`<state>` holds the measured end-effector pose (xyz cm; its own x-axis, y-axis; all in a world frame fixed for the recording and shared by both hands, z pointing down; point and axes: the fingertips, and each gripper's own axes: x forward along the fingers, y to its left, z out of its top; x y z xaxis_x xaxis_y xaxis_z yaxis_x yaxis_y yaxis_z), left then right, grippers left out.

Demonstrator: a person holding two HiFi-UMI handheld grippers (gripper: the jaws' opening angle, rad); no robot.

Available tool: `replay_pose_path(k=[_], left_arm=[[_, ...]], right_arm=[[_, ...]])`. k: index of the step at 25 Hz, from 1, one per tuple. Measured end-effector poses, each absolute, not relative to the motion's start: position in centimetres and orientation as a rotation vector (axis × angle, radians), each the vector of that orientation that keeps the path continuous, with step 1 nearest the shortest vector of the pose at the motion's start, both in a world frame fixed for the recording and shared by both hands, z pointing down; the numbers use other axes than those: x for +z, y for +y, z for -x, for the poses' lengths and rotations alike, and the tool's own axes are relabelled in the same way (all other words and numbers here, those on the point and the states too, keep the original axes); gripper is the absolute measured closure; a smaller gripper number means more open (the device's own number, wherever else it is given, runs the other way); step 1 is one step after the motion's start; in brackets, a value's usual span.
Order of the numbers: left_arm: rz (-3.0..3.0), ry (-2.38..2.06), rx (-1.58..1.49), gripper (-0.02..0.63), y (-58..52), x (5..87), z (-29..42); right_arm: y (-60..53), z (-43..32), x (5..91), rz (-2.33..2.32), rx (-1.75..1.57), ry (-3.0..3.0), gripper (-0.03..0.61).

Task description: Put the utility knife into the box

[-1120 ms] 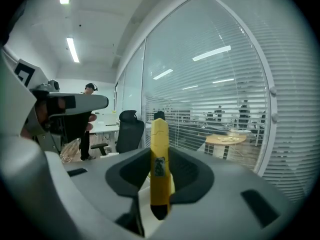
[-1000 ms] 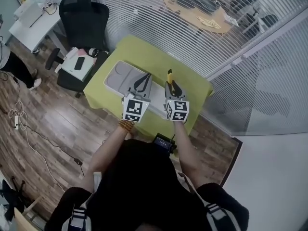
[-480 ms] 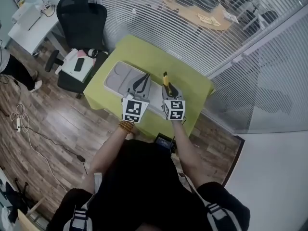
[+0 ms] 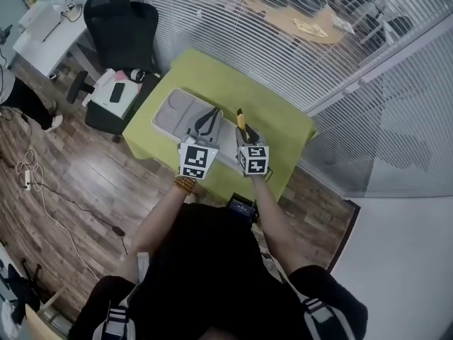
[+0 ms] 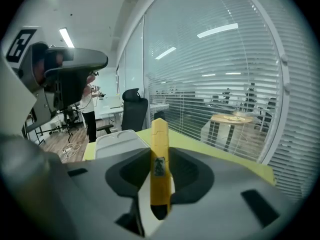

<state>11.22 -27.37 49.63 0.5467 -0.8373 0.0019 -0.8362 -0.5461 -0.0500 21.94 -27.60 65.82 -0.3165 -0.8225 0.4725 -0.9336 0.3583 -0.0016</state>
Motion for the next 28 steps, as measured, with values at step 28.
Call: replay_pose_path(k=[28], left_arm=[[2.722, 1.566, -0.140, 0.595, -27.5, 52.8, -9.5]], right_arm=[[-27.1, -20.2, 76.2, -1.237, 0.474, -2.089, 0.469]])
